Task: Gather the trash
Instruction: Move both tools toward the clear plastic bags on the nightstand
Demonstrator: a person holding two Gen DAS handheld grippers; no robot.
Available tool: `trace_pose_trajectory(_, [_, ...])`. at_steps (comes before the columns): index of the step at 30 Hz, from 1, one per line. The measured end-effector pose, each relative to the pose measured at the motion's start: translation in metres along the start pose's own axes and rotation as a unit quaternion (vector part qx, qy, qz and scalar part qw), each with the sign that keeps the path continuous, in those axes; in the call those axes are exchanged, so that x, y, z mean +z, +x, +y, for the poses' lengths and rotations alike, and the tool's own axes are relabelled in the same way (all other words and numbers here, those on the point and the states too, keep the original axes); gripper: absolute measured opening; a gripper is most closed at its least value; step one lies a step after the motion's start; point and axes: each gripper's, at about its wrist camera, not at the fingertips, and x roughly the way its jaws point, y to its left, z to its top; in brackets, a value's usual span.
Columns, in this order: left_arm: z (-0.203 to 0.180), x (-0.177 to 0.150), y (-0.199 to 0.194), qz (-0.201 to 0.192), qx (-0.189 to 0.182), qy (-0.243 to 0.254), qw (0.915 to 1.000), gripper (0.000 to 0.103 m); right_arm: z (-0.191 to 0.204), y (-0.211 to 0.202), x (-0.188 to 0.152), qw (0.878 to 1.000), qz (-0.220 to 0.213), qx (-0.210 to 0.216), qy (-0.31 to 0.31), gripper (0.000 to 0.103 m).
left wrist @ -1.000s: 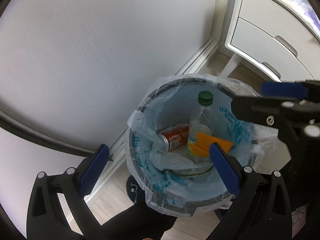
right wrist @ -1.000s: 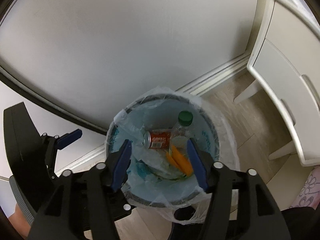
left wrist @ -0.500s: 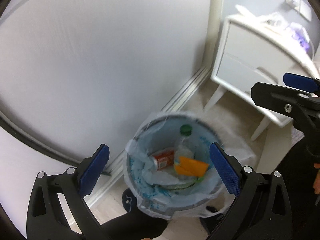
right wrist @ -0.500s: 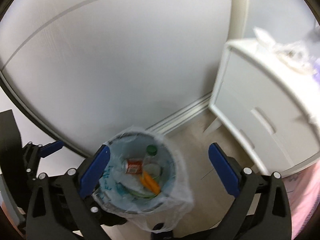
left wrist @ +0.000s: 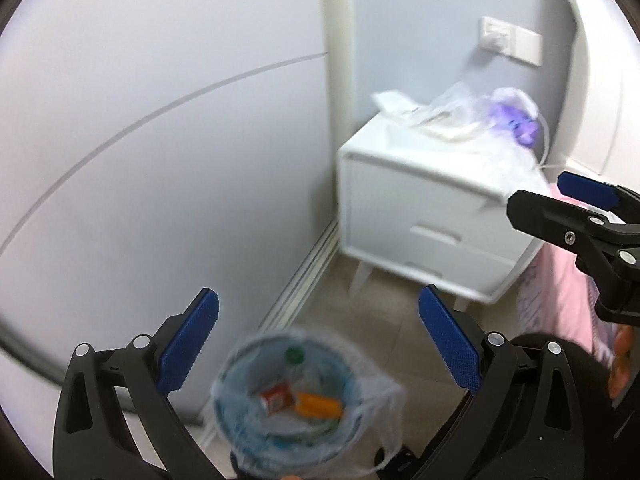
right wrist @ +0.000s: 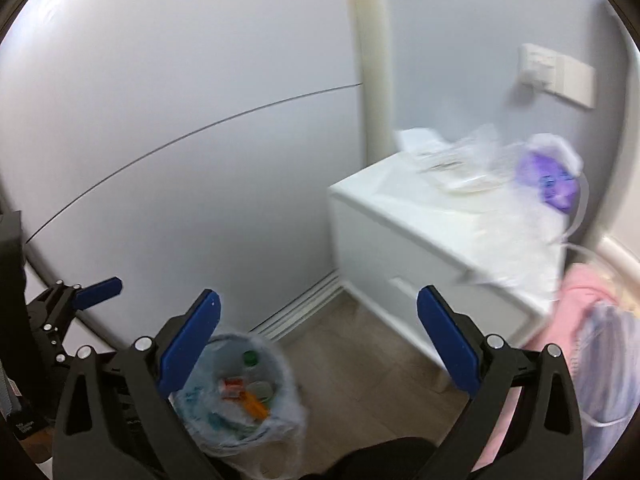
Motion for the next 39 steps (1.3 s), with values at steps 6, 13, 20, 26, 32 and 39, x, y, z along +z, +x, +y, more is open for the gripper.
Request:
trace_pose_trajectory(6, [-0.046,0.059,0.009,-0.033,-0.050,0.051,0.9969,0.097,-0.038,-0.014,0.027,0.999,-0.027,-0.044,-0.009,0.096])
trace_pose_trajectory(13, [-0.097,0.125,0.038,-0.058,-0.077,0.107,0.9896,0.097,-0.085,-0.017,0.063,0.995,-0.052,-0.079,0.004,0.096])
trace_pose_trajectory(20, [-0.134,0.180,0.086,-0.067,-0.085,0.152,0.9825,0.097,-0.135,0.001,0.095,0.993,-0.053,-0.099,0.029,0.096])
trace_pose_trajectory(26, [-0.152,0.210,0.135,-0.056,-0.091,0.159,0.9815,0.097,-0.173,0.034,0.113,0.992,-0.030,-0.096,0.075,0.096])
trace_pose_trajectory(32, [-0.167,0.228,0.181,-0.033,-0.118,0.152,0.9806,0.097,-0.201,0.072,0.120,0.987,-0.009,-0.105,0.121,0.096])
trace_pose_trajectory(39, [-0.194,0.242,0.221,-0.025,-0.136,0.168,0.9760,0.097,-0.217,0.094,0.123,0.983,-0.003,-0.112,0.148,0.096])
